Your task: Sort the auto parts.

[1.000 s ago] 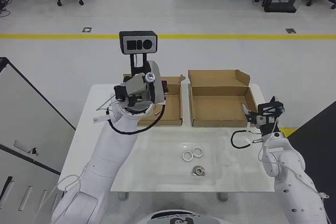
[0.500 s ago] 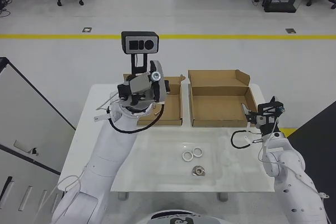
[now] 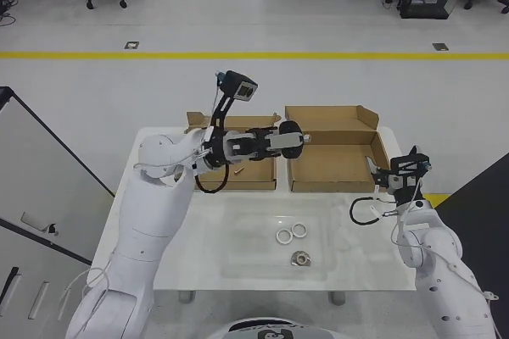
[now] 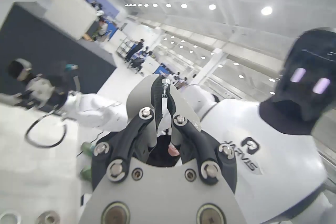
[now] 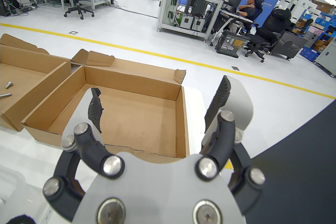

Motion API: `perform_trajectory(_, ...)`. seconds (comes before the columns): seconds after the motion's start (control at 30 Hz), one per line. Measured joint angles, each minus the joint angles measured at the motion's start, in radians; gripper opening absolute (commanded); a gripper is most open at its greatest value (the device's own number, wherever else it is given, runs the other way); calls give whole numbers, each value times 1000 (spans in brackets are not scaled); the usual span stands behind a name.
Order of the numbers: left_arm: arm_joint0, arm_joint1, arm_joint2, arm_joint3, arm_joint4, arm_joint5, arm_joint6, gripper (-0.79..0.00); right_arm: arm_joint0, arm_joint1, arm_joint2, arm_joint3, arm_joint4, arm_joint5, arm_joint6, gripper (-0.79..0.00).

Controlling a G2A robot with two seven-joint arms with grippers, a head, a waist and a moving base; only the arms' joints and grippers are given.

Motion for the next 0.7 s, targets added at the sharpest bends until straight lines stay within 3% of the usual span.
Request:
perform_trajectory(0.23,-61,33,-2,67,349,56,-58,-785,0,0,0,0,0,0,0,0)
perform_trajectory(0.43,-88,50,24,103,536,73,-52,-785,0,0,0,0,0,0,0,0)
perform_trajectory(0.7,-88,53,28,108,565,73,-37,-785,0,0,0,0,0,0,0,0)
